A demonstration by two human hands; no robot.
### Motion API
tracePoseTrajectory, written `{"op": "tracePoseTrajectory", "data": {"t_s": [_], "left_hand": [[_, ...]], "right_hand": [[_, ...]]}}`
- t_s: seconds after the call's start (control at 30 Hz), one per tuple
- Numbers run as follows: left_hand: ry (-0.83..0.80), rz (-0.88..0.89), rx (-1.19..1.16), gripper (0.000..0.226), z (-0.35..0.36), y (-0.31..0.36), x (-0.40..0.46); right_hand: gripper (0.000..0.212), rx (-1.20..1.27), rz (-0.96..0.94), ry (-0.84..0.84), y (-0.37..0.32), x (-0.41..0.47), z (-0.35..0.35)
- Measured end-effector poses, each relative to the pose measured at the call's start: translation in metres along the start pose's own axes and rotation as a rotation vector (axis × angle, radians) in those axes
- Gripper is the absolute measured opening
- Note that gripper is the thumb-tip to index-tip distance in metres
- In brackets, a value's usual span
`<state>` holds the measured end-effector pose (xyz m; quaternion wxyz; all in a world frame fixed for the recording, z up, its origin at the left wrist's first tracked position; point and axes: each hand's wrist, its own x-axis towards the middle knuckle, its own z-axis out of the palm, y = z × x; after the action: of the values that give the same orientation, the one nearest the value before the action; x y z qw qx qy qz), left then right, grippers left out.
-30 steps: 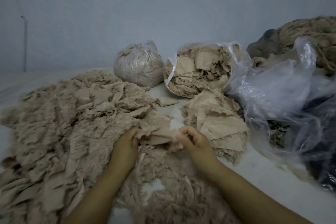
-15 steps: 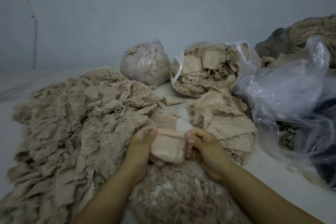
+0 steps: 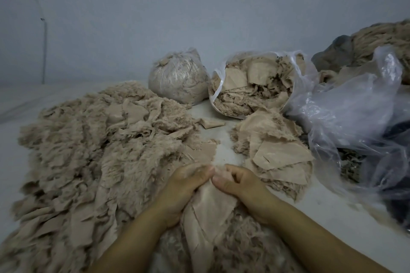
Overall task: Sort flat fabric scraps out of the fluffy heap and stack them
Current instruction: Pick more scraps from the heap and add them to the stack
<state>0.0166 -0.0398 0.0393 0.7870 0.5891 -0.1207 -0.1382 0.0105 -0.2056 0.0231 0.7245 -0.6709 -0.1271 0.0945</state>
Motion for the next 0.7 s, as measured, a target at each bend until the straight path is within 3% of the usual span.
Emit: {"op": "tracePoseTrajectory", "data": {"t_s": [0.13, 0.3, 0.37, 0.4, 0.47, 0.57, 0.7], "left_hand": [[0.232, 0.077, 0.021, 0.025, -0.006, 0.000, 0.005], [0.111, 0.163, 0.298, 0.030, 0.002, -0.003, 0.000], [0.161, 0.239, 0.437, 0.037, 0.004, -0.007, 0.001], [0.227, 0.264, 0.480, 0.040, 0.004, -0.008, 0.004], [0.383, 0.264, 0.443, 0.041, 0.000, -0.007, 0.008], [0.550, 0.179, 0.180, 0.035, -0.008, -0.001, 0.015], [0.307, 0.109, 0.291, 0.046, -0.007, -0.003, 0.008]], "right_hand": [[0.023, 0.086, -0.024, 0.024, -0.004, -0.002, 0.001], [0.029, 0.032, 0.010, -0.050, -0.003, -0.002, 0.003], [0.013, -0.041, -0.025, 0.019, -0.003, -0.001, 0.007], [0.019, -0.068, -0.048, 0.054, -0.004, 0.001, 0.008], [0.027, -0.073, -0.080, 0.098, -0.004, 0.003, 0.008], [0.030, -0.034, -0.101, 0.144, -0.007, 0.001, 0.007], [0.028, 0.033, -0.070, 0.241, -0.006, 0.002, 0.003]]}}
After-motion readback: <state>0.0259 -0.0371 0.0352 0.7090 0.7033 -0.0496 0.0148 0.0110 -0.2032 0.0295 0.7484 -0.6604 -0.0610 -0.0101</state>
